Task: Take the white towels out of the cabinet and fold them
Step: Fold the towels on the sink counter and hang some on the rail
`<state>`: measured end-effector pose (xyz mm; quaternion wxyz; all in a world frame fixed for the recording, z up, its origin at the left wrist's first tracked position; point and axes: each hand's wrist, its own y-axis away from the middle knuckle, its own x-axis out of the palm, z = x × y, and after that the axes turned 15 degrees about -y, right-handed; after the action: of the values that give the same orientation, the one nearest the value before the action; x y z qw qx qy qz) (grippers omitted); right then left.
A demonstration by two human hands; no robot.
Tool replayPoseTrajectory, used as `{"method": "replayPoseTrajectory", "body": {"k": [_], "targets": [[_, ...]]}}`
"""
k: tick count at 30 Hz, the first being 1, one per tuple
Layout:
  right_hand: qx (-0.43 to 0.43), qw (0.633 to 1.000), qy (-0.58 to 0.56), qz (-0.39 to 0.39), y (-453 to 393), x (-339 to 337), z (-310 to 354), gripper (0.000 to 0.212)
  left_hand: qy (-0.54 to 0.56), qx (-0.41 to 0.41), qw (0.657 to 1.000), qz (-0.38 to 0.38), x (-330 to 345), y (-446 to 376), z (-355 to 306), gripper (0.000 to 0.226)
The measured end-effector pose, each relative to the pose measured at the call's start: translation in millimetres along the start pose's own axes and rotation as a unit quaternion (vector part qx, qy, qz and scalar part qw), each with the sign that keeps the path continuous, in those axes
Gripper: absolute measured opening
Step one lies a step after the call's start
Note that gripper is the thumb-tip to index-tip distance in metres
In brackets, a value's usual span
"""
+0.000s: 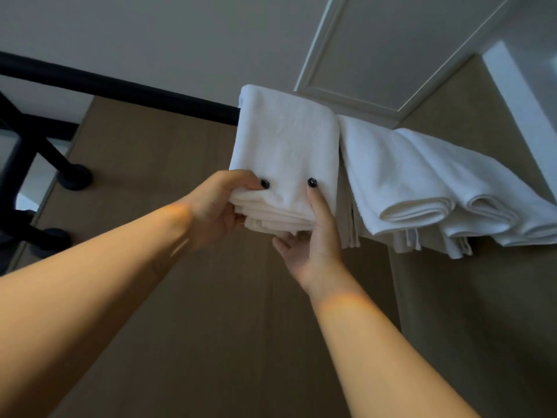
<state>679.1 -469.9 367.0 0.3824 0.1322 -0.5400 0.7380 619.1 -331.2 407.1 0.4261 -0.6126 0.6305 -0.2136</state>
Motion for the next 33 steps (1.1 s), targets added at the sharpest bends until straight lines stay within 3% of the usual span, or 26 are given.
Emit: {"method": "replayPoseTrajectory", "body": {"k": [3,6,13,16,20,23,28,33], "targets": [[-0.002,0.991,-0.097,0.095,-7,-7,1,0.066,0.024,-0.004,1.0,-0.007,5,3,2,0.031],[-0.025,0.982,-0.118,0.144,-13,-10,-2,0.06,0.029,-0.01,0.999,-0.034,9,6,2,0.023],[-0.099,0.994,-0.037,0.003,-6,-5,9,0.051,-0.035,-0.003,0.995,-0.09,9,13,-4,0.054],[-0.104,0.995,-0.009,-0.011,-1,-2,16,0.033,-0.045,0.015,0.989,-0.138,13,17,-3,0.049],[-0.087,0.996,0.035,-0.009,8,-1,18,0.032,-0.035,0.022,0.979,-0.198,25,23,4,0.031],[-0.076,0.994,0.083,0.016,11,-2,24,0.022,-0.056,0.018,0.976,-0.209,32,28,7,0.031],[-0.02,0.979,0.19,0.076,19,-2,47,0.024,-0.146,0.005,0.961,-0.233,40,37,4,0.066],[0.027,0.972,0.233,0.029,37,7,53,0.041,-0.17,-0.04,0.956,-0.235,50,43,-11,0.092]]}}
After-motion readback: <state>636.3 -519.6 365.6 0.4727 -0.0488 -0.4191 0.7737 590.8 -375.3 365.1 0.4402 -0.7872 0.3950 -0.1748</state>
